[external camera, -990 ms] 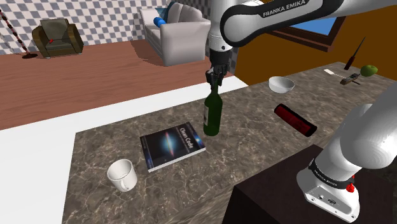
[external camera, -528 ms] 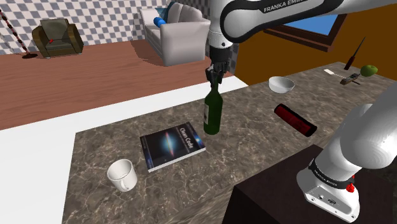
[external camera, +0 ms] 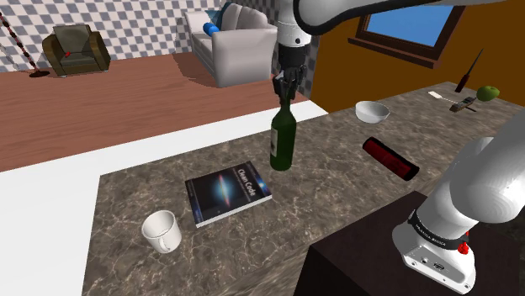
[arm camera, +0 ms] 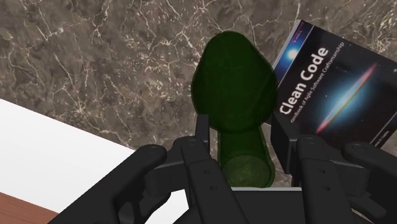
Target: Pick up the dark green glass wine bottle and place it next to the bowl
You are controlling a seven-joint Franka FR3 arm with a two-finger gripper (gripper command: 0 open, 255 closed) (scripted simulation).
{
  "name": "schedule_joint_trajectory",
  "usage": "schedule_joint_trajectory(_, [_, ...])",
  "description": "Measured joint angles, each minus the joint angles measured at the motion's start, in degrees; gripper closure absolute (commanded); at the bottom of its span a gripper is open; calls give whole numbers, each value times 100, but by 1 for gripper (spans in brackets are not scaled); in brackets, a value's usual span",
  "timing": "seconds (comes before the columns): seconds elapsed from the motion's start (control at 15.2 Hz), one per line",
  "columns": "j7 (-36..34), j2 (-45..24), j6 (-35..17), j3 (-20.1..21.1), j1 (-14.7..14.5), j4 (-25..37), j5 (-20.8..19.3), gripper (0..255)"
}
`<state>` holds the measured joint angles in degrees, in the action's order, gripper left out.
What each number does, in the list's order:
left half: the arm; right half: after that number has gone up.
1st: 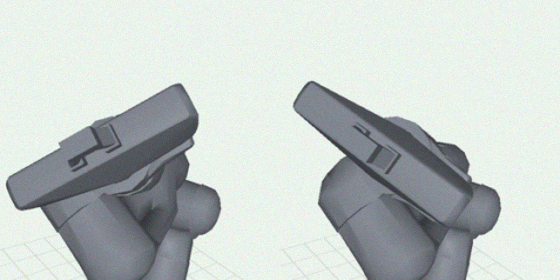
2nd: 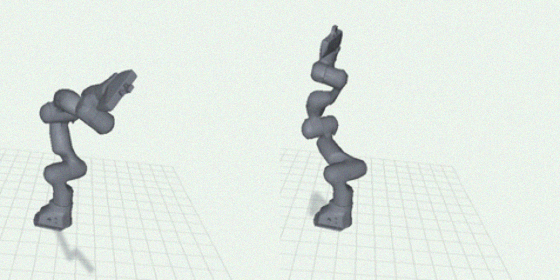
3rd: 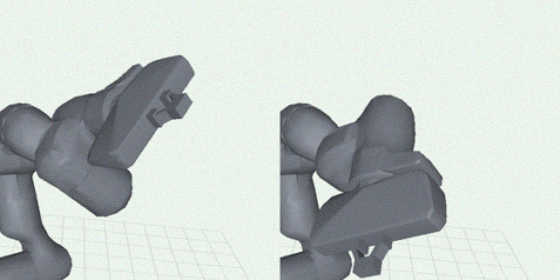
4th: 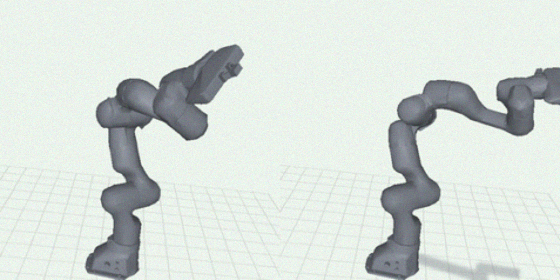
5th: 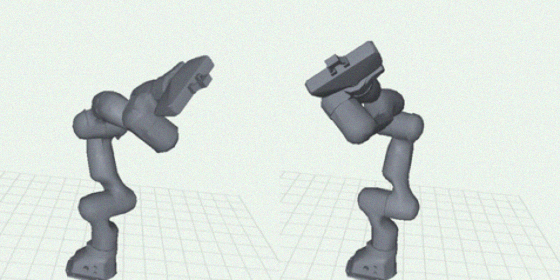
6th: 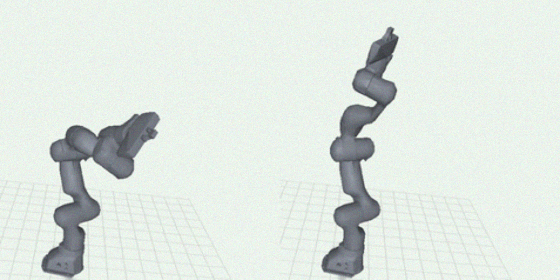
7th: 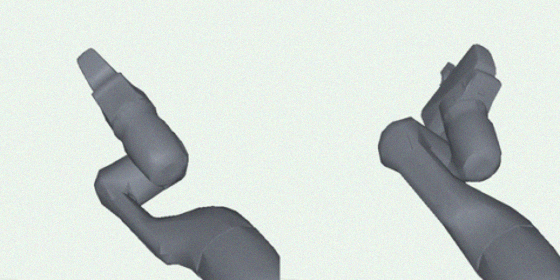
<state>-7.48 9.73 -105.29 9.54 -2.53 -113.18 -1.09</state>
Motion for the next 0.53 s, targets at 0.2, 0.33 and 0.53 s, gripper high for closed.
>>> schedule_joint_trajectory(0.2, [10,6,224,-3,2,219,3,255])
schedule_joint_trajectory(0.33, [16,5,392,-6,4,389,3,255])
schedule_joint_trajectory(0.53, [12,-25,630,0,1,655,-1,255])
